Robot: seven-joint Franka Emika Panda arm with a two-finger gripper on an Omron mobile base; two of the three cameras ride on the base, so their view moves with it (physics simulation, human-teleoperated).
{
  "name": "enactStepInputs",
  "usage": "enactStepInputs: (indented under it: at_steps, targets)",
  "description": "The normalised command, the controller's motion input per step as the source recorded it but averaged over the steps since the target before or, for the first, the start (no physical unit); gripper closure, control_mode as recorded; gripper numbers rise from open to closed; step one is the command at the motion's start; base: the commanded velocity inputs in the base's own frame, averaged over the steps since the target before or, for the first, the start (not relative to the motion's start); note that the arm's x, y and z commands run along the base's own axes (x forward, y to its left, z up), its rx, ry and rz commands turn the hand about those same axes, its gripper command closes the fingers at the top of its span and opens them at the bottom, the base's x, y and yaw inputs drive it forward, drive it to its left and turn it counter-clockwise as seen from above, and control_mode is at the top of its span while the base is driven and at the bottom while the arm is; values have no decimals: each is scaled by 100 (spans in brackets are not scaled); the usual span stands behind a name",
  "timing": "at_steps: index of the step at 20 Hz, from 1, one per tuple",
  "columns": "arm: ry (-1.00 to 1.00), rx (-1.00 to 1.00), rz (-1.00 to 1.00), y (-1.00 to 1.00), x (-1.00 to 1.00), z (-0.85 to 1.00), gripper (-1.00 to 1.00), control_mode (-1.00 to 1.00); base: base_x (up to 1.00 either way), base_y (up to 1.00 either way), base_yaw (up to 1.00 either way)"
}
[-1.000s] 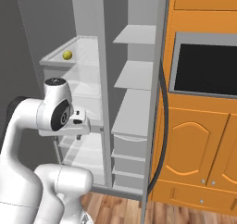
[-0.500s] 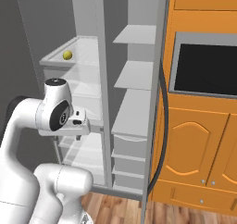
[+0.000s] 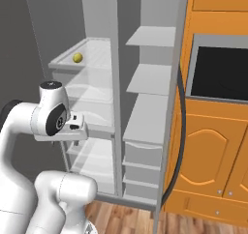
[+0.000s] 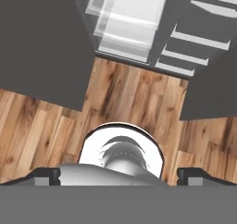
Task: Retrieve a lemon from the fridge and place it on the cutting board with the fish.
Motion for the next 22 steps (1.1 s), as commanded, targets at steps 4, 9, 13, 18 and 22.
enactStepInputs:
  at_steps: [4,9,13,18,22]
  targets:
    - [0,0,0,0,0,0,-100,100,3,72,10]
    - [0,0,0,0,0,0,-100,100,21,13,3]
    - [0,0,0,0,0,0,-100,100,3,-45,0]
    - [0,0,0,0,0,0,-100,100,11,-36,0]
    - [0,0,0,0,0,0,-100,100,46,0,0]
